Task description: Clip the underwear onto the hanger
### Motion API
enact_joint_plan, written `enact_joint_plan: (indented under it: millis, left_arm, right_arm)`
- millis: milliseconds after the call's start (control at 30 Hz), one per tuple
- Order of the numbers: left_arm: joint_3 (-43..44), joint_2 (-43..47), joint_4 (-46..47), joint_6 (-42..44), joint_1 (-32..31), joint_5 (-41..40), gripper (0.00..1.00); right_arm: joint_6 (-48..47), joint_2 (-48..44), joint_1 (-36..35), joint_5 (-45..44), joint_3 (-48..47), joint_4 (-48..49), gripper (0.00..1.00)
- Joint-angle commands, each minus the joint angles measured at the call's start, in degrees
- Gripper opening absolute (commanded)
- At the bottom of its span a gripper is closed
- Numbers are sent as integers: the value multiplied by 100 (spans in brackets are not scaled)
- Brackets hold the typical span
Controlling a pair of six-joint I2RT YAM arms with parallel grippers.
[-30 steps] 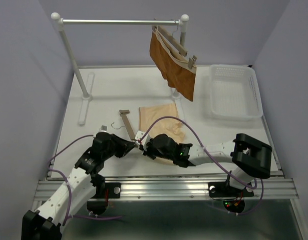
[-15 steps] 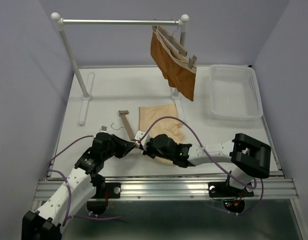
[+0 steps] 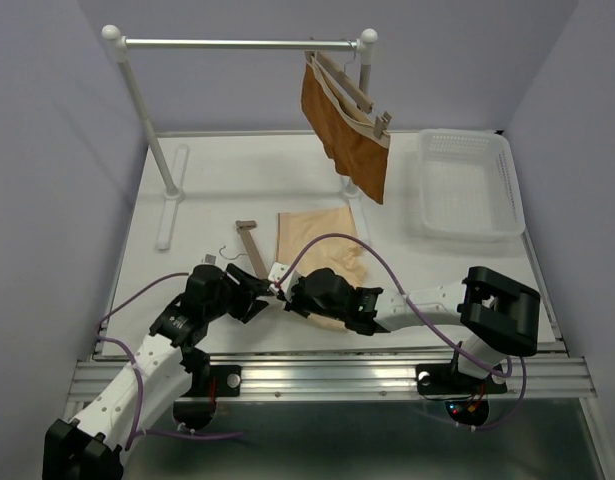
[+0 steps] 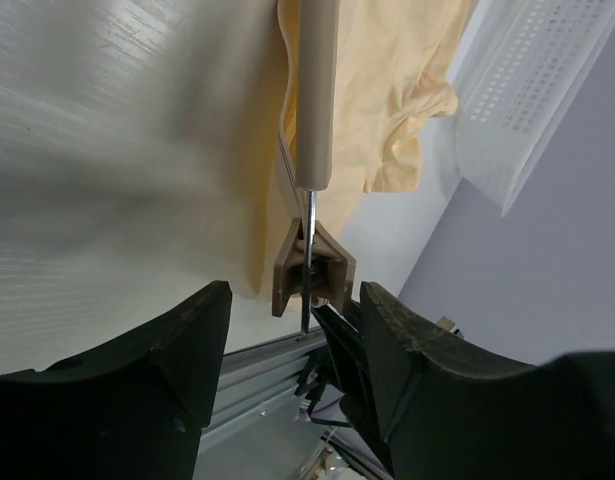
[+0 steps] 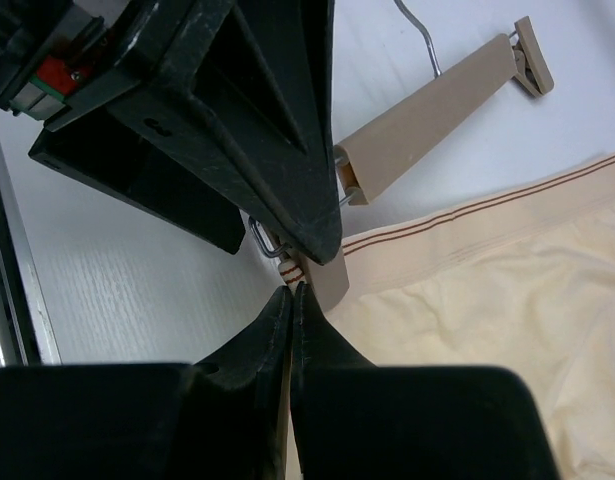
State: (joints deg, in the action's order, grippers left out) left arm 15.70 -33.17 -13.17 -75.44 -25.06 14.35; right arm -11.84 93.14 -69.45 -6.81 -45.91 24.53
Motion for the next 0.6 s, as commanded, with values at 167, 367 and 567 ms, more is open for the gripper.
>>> enact_joint_plan:
  millis: [167,367,567]
  left_arm:
    - [372,21,-116,161,-17,24,86]
    - [574,-146,-309,328,1,-353,99]
    - [592,-645,42,424,212,-582,99]
  right_arm:
    - [-29,-200,-51,162,91,438,1]
    - [41,-358,-51,75,249,315,1]
    - [111,-516,-51,83,398,262,1]
